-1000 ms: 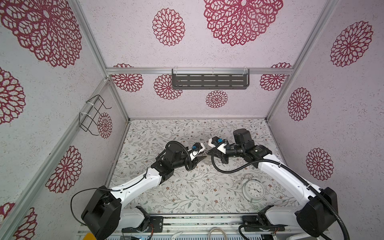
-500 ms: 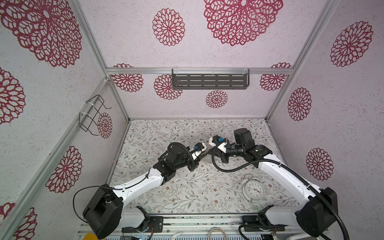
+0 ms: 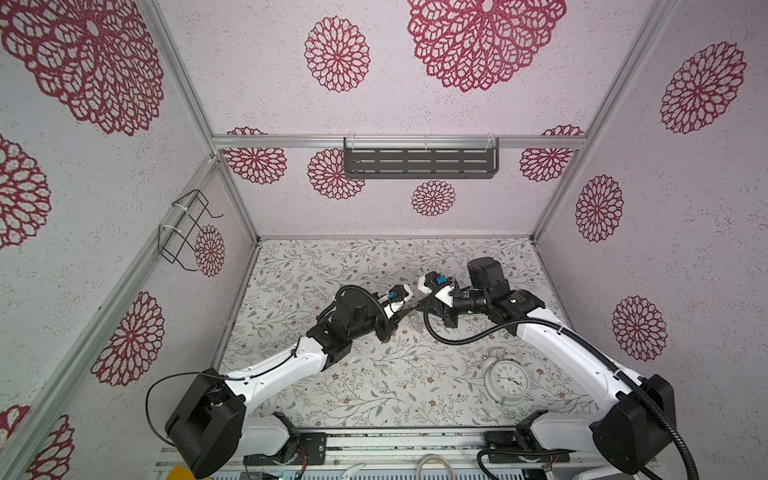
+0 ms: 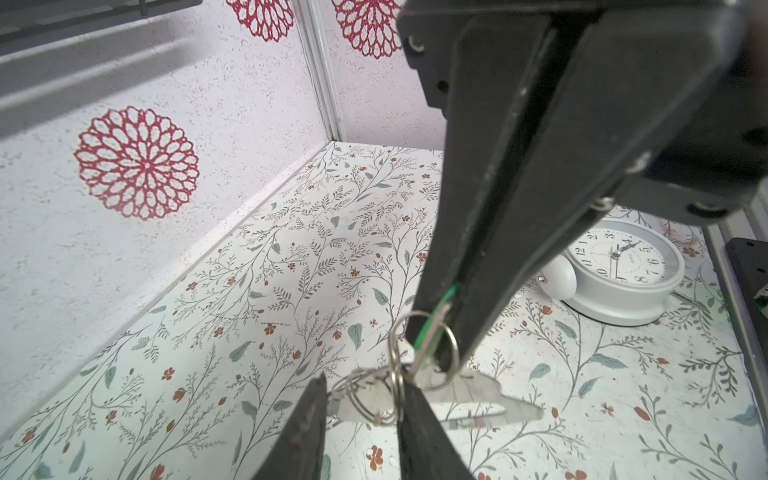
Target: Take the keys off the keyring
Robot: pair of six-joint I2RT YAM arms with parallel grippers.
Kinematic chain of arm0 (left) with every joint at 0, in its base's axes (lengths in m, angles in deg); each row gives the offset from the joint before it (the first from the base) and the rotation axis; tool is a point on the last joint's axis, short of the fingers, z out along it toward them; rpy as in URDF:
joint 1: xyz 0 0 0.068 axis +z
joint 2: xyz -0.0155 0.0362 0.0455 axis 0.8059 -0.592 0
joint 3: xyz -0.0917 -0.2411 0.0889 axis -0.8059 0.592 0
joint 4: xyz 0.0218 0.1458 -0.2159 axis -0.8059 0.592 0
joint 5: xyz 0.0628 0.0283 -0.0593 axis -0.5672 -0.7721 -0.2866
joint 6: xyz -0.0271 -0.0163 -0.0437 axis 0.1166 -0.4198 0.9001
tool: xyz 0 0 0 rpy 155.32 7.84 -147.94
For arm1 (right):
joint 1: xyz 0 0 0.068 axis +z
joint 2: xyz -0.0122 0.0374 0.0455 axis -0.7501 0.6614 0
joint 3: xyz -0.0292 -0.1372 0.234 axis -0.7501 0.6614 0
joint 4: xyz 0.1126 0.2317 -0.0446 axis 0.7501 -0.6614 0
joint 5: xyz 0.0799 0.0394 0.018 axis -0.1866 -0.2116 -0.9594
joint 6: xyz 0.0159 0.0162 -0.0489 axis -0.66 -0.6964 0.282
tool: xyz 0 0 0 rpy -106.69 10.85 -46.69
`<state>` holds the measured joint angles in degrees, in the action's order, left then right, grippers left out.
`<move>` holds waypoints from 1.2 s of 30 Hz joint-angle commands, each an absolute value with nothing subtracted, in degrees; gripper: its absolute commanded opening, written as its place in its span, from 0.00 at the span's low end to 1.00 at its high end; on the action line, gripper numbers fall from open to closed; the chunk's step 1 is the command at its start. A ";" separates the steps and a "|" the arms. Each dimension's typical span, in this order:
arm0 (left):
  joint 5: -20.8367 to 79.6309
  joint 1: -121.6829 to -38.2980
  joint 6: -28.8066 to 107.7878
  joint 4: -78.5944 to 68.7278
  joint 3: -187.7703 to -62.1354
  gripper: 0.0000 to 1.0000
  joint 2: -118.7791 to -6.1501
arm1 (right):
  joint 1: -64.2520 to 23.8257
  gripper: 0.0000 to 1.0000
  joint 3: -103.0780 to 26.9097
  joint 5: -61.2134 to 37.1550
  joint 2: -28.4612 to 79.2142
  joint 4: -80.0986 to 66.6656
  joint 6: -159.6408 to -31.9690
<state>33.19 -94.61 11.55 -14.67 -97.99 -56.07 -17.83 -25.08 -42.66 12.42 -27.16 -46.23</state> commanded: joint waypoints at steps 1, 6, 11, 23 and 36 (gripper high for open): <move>31.62 -94.84 10.63 -15.13 -97.86 0.30 -53.99 | -17.66 0.00 -27.98 -45.22 12.55 -28.22 -46.61; 32.74 -94.92 10.40 -15.43 -97.95 0.25 -53.62 | -17.66 0.00 -28.06 -45.57 12.63 -28.52 -46.95; 34.92 -94.92 10.19 -15.70 -97.95 0.23 -54.13 | -17.66 0.00 -28.11 -46.01 12.55 -27.81 -47.68; 35.61 -95.06 9.64 -16.09 -97.67 0.00 -54.50 | -17.66 0.00 -28.76 -47.63 12.94 -28.06 -48.55; 22.66 -96.67 5.43 -16.96 -96.38 0.00 -53.19 | -17.66 0.00 -34.02 -44.77 14.68 -45.81 -44.57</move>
<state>29.63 -96.81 7.35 -15.30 -97.38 -54.47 -17.94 -31.97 -43.21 15.44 -38.92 -46.64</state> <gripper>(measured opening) 0.041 0.066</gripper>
